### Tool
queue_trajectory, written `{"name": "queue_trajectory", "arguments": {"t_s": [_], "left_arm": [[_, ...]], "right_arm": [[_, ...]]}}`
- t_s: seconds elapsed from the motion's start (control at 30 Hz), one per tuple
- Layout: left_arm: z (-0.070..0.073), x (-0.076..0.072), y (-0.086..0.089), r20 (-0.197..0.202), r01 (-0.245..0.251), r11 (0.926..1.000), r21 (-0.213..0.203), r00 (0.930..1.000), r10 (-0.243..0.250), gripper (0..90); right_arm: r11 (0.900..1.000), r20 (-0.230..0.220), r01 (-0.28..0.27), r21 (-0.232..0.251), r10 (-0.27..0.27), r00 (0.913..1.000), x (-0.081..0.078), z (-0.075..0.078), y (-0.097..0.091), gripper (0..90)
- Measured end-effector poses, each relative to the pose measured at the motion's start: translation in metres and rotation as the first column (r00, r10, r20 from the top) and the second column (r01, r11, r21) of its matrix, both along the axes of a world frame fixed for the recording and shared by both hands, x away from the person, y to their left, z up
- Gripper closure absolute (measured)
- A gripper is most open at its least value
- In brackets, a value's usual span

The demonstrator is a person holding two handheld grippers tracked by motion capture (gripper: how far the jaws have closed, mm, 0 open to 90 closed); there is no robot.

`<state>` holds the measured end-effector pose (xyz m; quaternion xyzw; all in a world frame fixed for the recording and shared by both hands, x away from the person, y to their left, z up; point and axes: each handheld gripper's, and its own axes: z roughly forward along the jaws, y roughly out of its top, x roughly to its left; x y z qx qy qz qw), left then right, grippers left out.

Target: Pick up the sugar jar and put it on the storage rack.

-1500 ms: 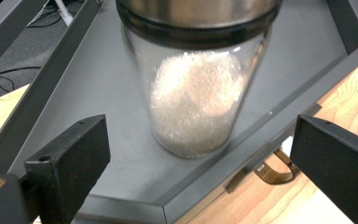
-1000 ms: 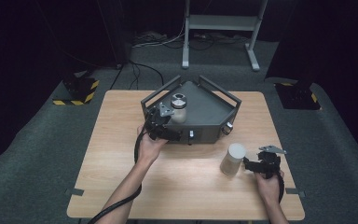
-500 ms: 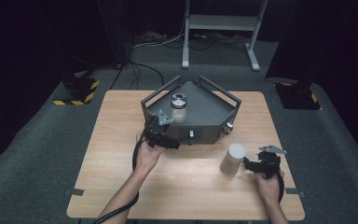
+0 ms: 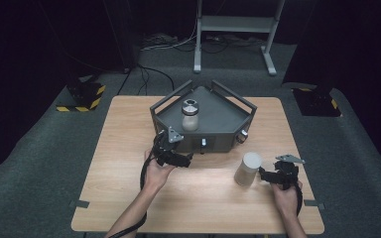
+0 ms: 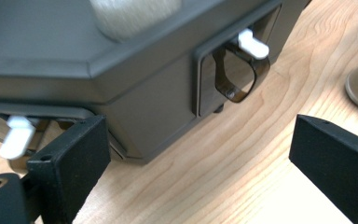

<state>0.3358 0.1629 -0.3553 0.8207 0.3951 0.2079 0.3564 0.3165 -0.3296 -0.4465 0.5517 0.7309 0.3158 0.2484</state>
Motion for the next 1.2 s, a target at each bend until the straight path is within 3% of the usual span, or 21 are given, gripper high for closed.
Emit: {"name": "queue_trajectory", "arguments": {"t_s": [0.57,1.2], "left_arm": [[-0.034,-0.001,-0.006,-0.041,-0.006,1.0,0.004,0.9991,0.007,5.7],[-0.073,-0.002,-0.01,-0.027,-0.008,1.0,-0.003,0.9996,0.008,5.5]], "right_arm": [[1.0,0.0,0.0,0.0,0.0,1.0,0.0,0.0,0.0,8.7],[1.0,-0.001,0.0,0.0,0.0,1.0,0.0,0.0,0.0,8.7]]}}
